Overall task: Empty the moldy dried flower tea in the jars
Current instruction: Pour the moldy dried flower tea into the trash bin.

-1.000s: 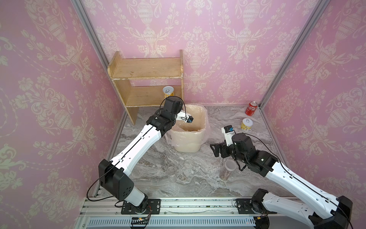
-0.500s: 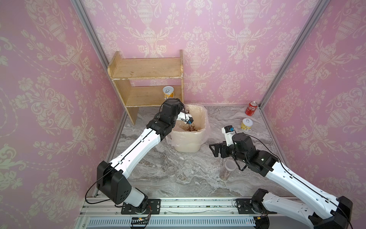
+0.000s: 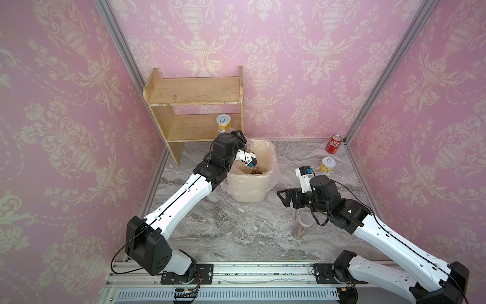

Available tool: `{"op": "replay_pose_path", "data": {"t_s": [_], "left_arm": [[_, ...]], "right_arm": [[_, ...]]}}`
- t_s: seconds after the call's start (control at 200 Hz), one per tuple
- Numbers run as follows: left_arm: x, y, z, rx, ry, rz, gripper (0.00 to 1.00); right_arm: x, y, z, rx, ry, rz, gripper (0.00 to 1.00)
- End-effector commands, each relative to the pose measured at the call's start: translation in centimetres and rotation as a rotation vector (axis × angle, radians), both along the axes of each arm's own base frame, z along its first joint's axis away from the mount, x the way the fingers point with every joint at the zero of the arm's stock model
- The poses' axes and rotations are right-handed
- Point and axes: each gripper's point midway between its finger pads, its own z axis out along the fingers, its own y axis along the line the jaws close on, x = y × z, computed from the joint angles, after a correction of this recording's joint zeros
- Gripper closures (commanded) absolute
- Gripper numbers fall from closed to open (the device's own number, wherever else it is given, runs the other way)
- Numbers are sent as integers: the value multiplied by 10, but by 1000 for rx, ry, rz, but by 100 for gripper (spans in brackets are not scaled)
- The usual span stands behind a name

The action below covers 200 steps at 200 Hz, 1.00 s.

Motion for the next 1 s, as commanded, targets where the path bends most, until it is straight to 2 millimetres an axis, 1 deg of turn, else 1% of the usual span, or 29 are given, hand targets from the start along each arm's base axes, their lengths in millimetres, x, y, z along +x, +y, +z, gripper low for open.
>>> {"op": "replay_pose_path", "data": {"t_s": [0.0, 0.065, 0.13, 0.29, 0.49, 0.58, 0.605, 0.61, 0.625, 0.705, 0.786, 0.946, 0.996], "left_arm": [[-5, -2, 17, 2, -73, -50, 42], [-5, -4, 19, -2, -87, -61, 41], [-5, -4, 20, -30, -84, -59, 41], [-7, 1, 24, -121, -53, -43, 41], [-18, 7, 29, -352, 71, -19, 40], [-22, 8, 35, -477, 111, -15, 40], [-23, 9, 37, -515, 117, -17, 40], [-23, 9, 37, -521, 120, -16, 40], [-24, 9, 39, -545, 124, -19, 40], [-27, 10, 41, -644, 163, -28, 39], [-29, 11, 40, -725, 205, -33, 39], [-31, 8, 31, -796, 247, -56, 39], [-31, 7, 29, -805, 255, -62, 39]], "right_arm": [[-2, 2, 33, 114, -34, -6, 0], [-2, 3, 40, 151, -37, -1, 0], [-2, 5, 49, 225, -22, -6, 0], [0, 9, 79, 334, -30, 5, 0], [3, 17, 130, 454, -45, 25, 2], [8, 26, 155, 531, -36, 40, 4], [10, 29, 155, 547, -19, 42, 4], [10, 29, 163, 559, -29, 45, 4], [11, 31, 173, 580, -36, 50, 4], [21, 42, 190, 649, -2, 56, 6], [36, 54, 198, 703, 61, 50, 9], [65, 84, 217, 778, 163, 90, 13], [74, 94, 218, 790, 195, 105, 14]]}}
